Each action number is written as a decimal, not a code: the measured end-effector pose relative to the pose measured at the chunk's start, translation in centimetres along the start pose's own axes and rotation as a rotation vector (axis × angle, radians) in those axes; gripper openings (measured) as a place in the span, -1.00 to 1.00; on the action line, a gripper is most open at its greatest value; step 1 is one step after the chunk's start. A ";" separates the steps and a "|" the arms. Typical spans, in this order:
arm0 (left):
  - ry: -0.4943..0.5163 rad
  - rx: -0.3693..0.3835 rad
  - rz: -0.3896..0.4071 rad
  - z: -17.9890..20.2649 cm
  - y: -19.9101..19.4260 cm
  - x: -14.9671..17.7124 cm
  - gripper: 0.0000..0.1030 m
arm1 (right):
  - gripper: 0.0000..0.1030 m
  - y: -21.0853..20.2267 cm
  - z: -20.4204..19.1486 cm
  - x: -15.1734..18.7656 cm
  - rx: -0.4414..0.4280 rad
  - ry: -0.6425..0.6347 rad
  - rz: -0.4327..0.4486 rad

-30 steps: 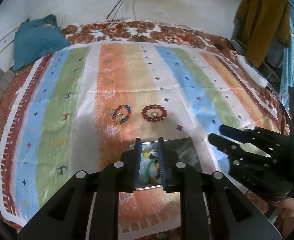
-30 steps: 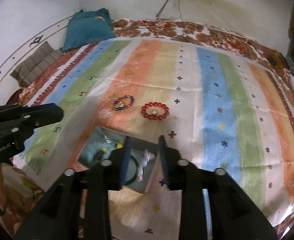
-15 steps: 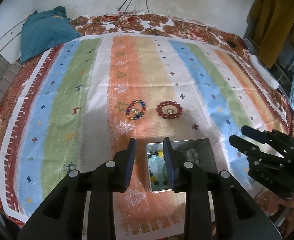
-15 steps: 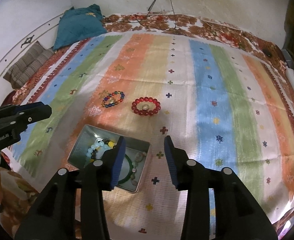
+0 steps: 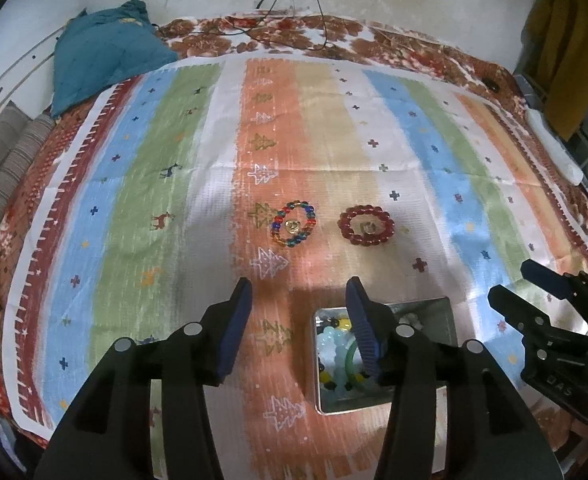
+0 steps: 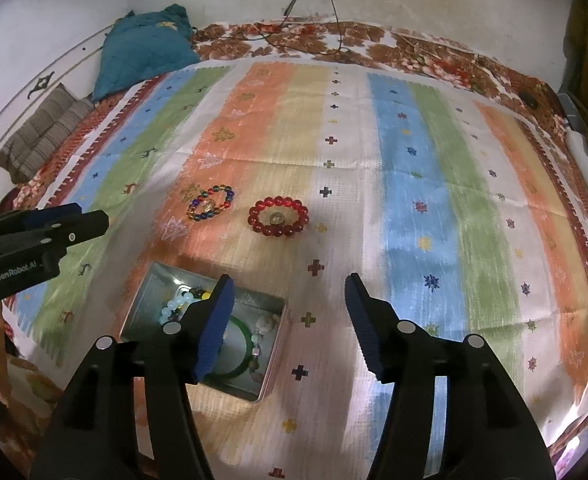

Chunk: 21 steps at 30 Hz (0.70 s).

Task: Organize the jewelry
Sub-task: 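Withdraw both open grippers from the tin and move toward the remaining bracelets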

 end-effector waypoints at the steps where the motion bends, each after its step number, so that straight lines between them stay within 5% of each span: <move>1: 0.002 -0.004 -0.002 0.0 0.2 -0.1 -0.01 | 0.25 0.1 0.0 -0.1 -0.001 0.002 -0.001; 21: 0.016 -0.073 -0.064 -0.3 4.7 -3.0 0.23 | 0.38 4.9 2.5 -1.9 0.008 0.029 -0.103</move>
Point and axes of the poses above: each gripper's, at about its wrist camera, not at the fingertips, and y roughly the way its jaws point, z to its right, x to its underside, the point moved 5 cm from there along y, roughly the way its jaws point, and after that the axes turned 9 degrees about -y, right-handed, at the moved point
